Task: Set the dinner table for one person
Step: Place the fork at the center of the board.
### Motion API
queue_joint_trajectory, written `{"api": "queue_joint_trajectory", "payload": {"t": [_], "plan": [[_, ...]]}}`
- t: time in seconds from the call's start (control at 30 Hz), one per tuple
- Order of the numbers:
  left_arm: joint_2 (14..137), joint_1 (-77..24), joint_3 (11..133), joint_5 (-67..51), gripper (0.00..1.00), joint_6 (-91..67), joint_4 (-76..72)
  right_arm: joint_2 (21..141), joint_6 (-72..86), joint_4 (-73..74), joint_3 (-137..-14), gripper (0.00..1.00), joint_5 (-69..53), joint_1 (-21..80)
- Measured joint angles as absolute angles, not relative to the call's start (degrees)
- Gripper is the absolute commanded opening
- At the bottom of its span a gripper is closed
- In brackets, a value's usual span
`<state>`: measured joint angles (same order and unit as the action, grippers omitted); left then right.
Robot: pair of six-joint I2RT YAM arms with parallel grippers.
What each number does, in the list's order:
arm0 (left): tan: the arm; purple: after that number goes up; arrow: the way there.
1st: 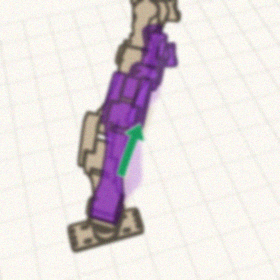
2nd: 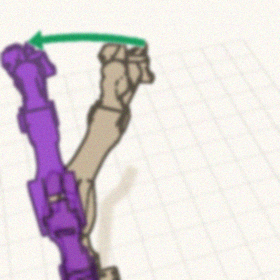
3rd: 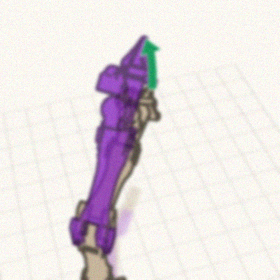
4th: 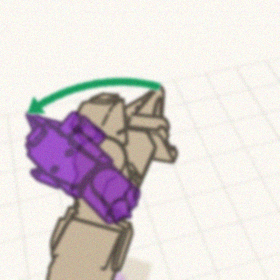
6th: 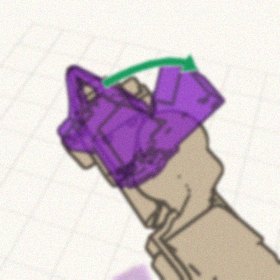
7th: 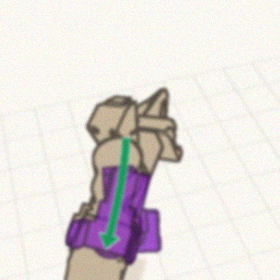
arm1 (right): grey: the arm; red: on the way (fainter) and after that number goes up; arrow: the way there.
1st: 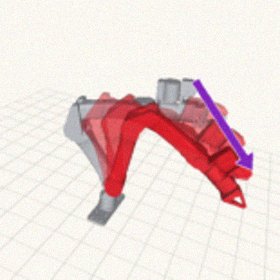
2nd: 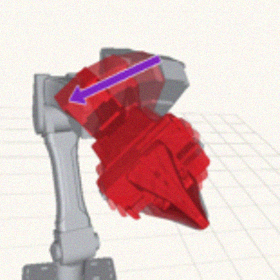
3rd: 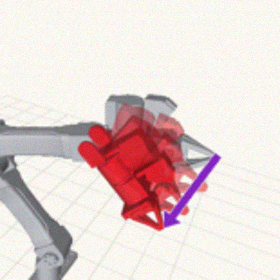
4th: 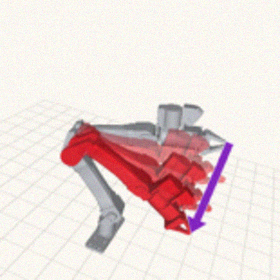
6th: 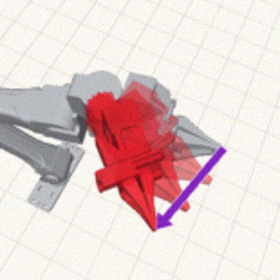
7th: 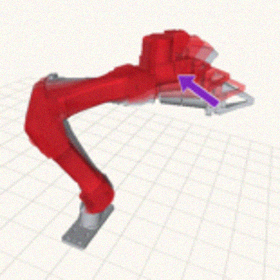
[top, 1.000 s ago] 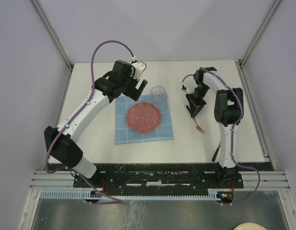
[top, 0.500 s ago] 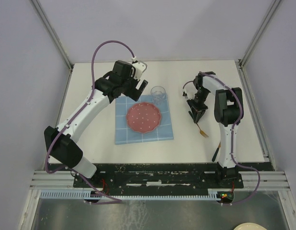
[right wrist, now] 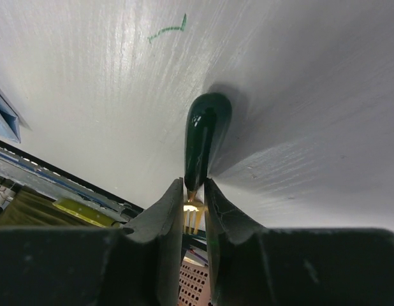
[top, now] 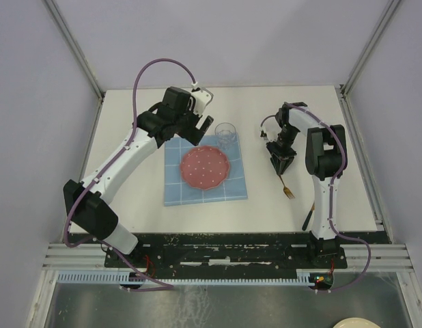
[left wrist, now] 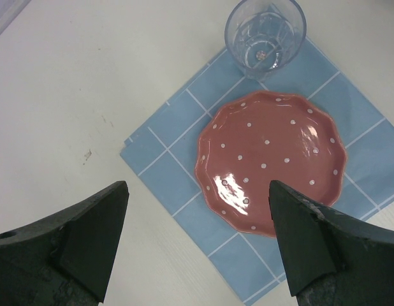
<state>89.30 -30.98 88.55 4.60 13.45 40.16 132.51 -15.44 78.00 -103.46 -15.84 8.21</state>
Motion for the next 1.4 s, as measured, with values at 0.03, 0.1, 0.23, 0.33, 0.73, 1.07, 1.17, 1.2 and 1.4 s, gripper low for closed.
{"api": "queue_joint_trajectory", "payload": {"t": [0.03,0.1,0.23,0.33,0.73,1.07,1.17,1.2,1.4], "plan": [[89.3,-31.0,88.6,4.4,0.97,13.5,40.2,132.5,-15.4,78.0,-103.5,0.29,-15.8,8.2],[89.2,-31.0,88.6,4.4,0.97,14.2,40.2,132.5,-15.4,78.0,-103.5,0.30,-15.9,8.2],[89.1,-31.3,88.6,4.2,0.97,15.0,40.1,132.5,-15.5,78.1,-103.5,0.31,-16.7,8.2],[89.1,-31.4,88.6,3.9,0.97,15.5,40.1,132.5,-15.7,78.1,-103.5,0.31,-17.4,8.2],[88.9,-31.9,88.6,3.9,0.97,15.9,40.2,134.2,-15.7,78.5,-107.9,0.26,-17.3,8.2],[88.5,-32.0,88.6,4.6,0.97,16.0,40.7,138.7,-15.5,81.0,-116.2,0.24,-15.9,8.2],[88.4,-32.1,88.6,5.1,0.97,16.6,40.7,138.8,-15.5,81.2,-116.2,0.24,-16.0,8.2],[88.3,-32.1,88.6,5.4,0.97,16.8,40.7,138.8,-15.5,81.3,-116.2,0.24,-16.0,8.3],[88.3,-32.3,89.3,5.7,0.97,17.3,41.0,138.8,-17.1,81.9,-116.2,0.24,-17.0,9.0]]}}
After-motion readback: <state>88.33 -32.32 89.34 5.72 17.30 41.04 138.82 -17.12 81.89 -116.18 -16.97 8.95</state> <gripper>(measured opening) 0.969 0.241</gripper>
